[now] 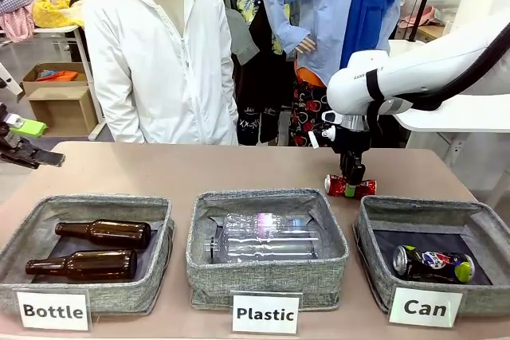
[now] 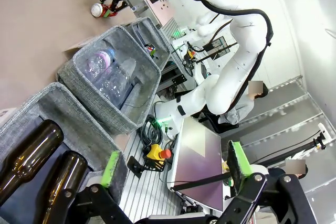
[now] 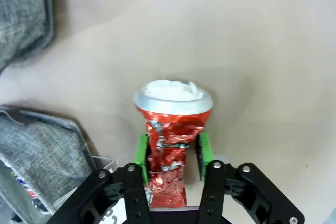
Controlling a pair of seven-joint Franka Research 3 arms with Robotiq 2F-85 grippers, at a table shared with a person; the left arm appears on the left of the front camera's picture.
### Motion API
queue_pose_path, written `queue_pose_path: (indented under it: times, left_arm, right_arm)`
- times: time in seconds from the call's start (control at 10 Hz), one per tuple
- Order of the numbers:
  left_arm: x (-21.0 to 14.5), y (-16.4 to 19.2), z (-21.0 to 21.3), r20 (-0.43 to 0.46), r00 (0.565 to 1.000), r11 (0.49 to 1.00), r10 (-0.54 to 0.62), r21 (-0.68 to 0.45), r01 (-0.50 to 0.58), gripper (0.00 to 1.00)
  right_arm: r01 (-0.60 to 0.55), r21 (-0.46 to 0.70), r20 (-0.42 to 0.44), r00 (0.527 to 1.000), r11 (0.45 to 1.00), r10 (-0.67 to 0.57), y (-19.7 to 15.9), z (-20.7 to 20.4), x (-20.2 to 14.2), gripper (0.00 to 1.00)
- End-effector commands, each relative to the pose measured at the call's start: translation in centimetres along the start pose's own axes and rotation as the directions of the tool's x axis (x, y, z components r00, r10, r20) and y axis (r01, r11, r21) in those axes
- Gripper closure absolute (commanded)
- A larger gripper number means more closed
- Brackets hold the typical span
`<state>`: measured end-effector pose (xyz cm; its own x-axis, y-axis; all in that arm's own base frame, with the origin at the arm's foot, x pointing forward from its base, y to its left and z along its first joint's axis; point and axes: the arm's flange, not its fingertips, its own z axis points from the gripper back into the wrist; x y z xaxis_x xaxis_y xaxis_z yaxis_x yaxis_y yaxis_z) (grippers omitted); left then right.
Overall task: Sort the can waste into the basket.
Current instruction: Pick up the can waste from the table and place it in the right Fabric basket.
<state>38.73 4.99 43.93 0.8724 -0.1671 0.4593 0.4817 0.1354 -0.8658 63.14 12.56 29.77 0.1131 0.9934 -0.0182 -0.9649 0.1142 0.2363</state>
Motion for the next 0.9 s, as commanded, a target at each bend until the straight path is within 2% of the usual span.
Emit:
queue_pose_path:
  times: [0.0,0.1,0.4,0.6,0.8]
  left_arm:
    - [-0.2,-0.1,-0.1,-0.006,1.0,1.0,-0.002,0.01,0.002,0.0]
    - [-0.2,-0.1,-0.1,-0.006,1.0,1.0,-0.002,0.01,0.002,0.0]
    - [-0.2,-0.1,-0.1,-0.006,1.0,1.0,-0.002,0.01,0.002,0.0]
    - [-0.2,-0.1,-0.1,-0.006,1.0,1.0,-0.002,0.01,0.002,0.0]
    - [-0.2,-0.1,-0.1,-0.006,1.0,1.0,-0.002,0.01,0.002,0.0]
  right_arm:
    - [0.023,-0.001,-0.033,0.999,1.0,-0.023,-0.7,0.6,0.1,0.95]
    - [0.027,-0.005,-0.039,0.999,1.0,-0.027,-0.4,0.8,0.1,1.0]
    - [0.035,-0.016,-0.038,0.999,0.999,-0.036,1.0,2.5,0.1,1.0]
    - [0.073,-0.044,-0.029,0.997,0.996,-0.074,4.2,6.6,0.0,1.0]
    - [0.157,-0.084,-0.079,0.983,0.984,-0.164,8.1,10.5,-0.8,1.0]
